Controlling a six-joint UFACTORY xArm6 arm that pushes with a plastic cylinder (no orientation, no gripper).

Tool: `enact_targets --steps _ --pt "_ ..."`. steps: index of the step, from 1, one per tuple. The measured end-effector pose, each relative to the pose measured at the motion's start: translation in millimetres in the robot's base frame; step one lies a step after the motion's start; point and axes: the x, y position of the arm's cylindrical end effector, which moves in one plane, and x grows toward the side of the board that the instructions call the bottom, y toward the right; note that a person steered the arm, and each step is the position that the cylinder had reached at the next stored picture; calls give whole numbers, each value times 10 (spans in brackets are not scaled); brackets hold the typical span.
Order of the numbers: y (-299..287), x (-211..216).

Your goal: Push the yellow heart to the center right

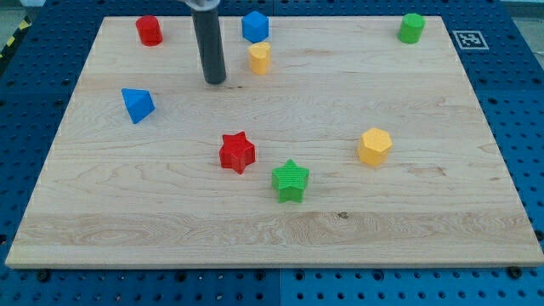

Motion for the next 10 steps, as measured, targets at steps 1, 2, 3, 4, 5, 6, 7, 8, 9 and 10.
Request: enact_targets --steps 1,2,3,4,5,6,7,8,9,10 --pt "18 -110" --pt "154 -232" --pt "370 -256" --pt "608 -254" --pt "759 -144" --pt "979 -30" --pt "1033 -98" --pt "1032 -242" --pt "1198 -250" --pt "1503 -250"
